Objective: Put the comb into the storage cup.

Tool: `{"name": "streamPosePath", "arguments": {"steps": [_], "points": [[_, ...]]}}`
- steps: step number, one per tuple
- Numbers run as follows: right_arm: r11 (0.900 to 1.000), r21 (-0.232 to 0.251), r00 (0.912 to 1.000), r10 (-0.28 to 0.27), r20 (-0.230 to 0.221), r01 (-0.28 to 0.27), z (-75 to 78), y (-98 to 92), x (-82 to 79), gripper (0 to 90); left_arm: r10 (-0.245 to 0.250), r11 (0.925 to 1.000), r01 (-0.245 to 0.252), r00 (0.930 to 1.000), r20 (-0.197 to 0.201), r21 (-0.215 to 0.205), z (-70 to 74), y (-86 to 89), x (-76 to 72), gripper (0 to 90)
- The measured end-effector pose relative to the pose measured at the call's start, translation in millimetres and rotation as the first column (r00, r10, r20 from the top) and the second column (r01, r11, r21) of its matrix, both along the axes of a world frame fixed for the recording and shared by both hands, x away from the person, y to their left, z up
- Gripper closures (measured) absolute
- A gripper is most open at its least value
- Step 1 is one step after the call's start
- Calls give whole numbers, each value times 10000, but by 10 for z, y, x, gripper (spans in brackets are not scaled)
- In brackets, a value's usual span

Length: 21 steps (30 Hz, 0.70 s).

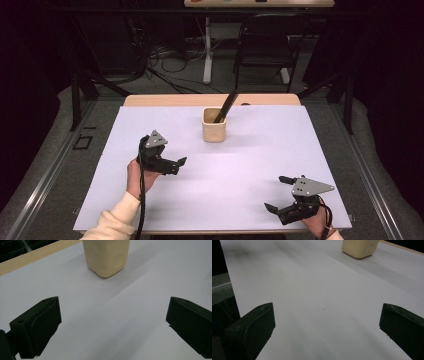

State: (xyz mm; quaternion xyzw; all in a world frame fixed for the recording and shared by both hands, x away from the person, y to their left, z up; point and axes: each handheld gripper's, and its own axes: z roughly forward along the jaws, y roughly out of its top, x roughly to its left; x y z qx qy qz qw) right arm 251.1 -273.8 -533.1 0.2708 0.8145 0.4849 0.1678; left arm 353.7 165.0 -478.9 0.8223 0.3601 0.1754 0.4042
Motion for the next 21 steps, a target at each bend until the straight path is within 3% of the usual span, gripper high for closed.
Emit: {"name": "streamPosePath", "arguments": {"steps": [21], "points": [[10000, -24, 10000, -20, 12, 20, 2, 1, -1, 0, 189, 9997, -185, 9995, 247, -165, -55, 157, -344, 0]]}}
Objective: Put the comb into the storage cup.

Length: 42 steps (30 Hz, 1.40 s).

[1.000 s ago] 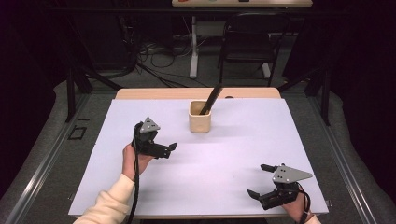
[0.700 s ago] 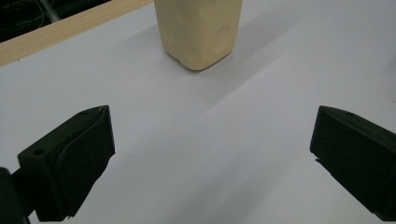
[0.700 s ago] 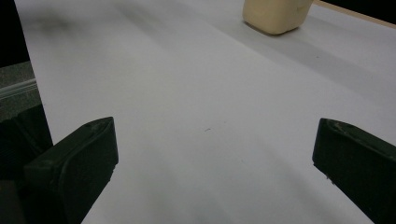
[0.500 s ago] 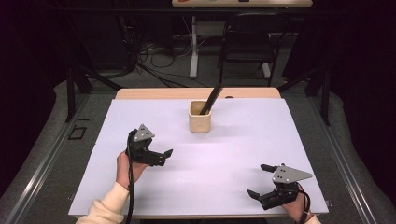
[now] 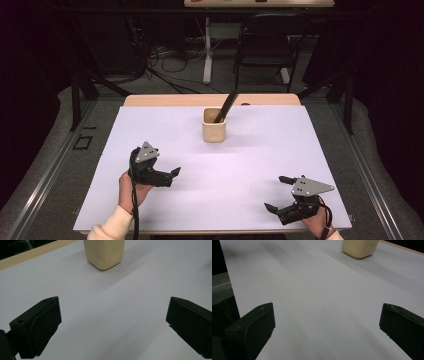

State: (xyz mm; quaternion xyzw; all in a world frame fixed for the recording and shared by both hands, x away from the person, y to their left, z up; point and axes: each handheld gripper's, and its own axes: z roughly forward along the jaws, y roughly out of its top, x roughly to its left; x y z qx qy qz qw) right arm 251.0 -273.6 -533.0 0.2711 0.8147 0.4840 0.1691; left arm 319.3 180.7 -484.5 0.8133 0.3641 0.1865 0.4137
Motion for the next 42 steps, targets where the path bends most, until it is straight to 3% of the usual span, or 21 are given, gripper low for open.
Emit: {"name": "streamPosePath", "arguments": {"steps": [9, 15, 24, 30, 42], "points": [[10000, 38, 10000, -21, 15, 21, 3, 2, -3, 0, 171, 9997, -171, 9999, -8, -160, -45, 89, -147, 0], [10000, -31, 10000, -34, 10, 34, 0, -1, -1, 0, 328, 9982, -321, 9994, 144, -509, -59, 163, -232, 0], [10000, -49, 10000, -56, 22, 56, -3, 4, 0, 0, 581, 9964, -565, 9980, 238, -627, -99, 249, -360, 0], [10000, -61, 10000, -45, 29, 46, -4, 8, -2, 0, 618, 9952, -610, 9981, 75, -760, -138, 278, -418, 0], [9999, -70, 10000, -78, 26, 78, -6, 14, -2, 0, 672, 9940, -646, 9974, 271, -884, -167, 303, -544, 0]]}}
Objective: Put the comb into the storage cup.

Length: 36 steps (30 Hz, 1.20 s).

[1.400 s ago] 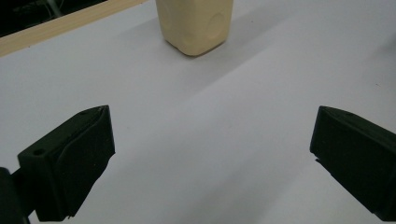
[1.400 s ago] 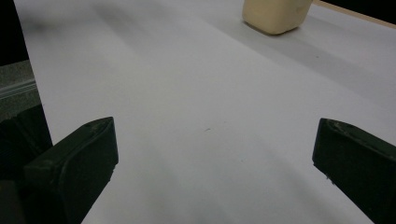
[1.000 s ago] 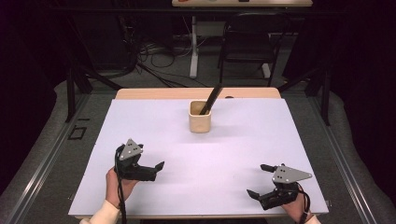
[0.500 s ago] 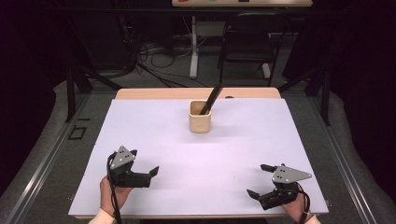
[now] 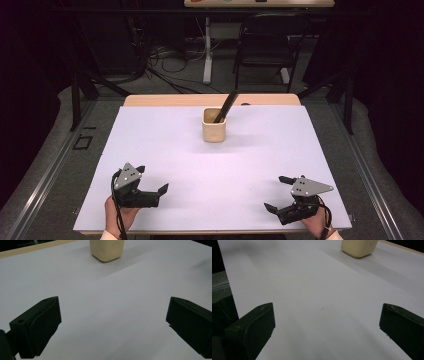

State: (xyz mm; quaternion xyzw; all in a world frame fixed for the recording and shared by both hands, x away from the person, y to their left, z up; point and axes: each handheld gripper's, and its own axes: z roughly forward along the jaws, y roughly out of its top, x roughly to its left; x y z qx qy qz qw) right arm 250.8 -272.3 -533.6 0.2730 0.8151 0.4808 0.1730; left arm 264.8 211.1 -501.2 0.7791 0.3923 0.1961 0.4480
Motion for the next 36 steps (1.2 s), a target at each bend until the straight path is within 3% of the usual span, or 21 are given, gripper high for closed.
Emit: {"name": "streamPosePath", "arguments": {"steps": [8, 36], "points": [[10000, 3, 10000, 12, 0, -12, 0, -2, -2, 0, 171, 9999, -171, 9994, 303, -15, -16, 21, -129, 0], [9999, -97, 10000, 35, -79, -36, -11, 13, -4, 0, 432, 9985, -441, 9987, 271, 317, -141, 167, -401, 0]]}}
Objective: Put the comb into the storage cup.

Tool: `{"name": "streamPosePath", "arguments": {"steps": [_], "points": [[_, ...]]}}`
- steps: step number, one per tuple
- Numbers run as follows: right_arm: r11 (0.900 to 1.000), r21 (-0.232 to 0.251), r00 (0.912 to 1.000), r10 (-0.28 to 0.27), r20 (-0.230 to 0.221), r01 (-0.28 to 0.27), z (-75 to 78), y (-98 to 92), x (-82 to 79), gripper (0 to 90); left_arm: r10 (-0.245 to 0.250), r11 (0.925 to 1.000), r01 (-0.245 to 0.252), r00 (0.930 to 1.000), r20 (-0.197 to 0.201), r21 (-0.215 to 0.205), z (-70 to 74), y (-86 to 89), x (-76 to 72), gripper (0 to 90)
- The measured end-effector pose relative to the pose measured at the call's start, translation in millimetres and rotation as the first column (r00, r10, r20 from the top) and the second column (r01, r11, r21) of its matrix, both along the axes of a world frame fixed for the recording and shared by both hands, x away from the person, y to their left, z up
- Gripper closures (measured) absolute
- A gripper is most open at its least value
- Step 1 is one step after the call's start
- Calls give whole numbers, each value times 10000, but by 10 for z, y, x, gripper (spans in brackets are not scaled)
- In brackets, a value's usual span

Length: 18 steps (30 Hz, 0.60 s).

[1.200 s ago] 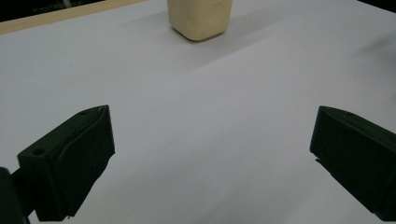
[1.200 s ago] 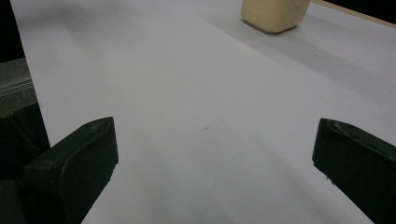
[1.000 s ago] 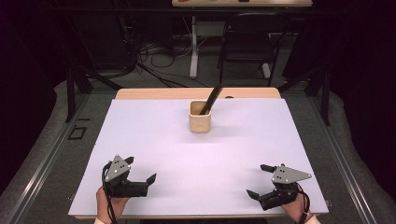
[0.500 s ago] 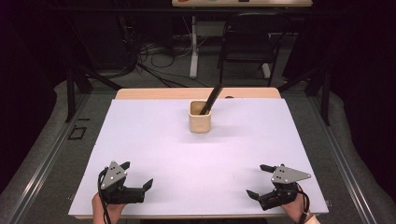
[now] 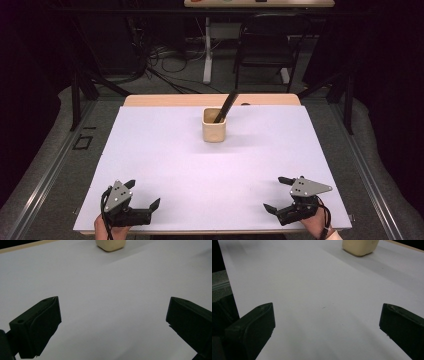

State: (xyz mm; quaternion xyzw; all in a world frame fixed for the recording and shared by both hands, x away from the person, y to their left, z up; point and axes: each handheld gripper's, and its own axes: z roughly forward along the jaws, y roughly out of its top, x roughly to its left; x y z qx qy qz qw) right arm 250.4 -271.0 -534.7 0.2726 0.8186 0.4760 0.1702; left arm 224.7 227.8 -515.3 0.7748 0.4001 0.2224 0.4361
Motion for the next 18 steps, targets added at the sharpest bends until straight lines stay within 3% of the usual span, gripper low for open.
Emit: {"name": "streamPosePath", "arguments": {"steps": [18], "points": [[10000, -9, 10000, 79, -5, -79, -10, 8, 11, 0, 18, 9999, -20, 9999, 154, 130, -93, 13, -41, 0]]}}
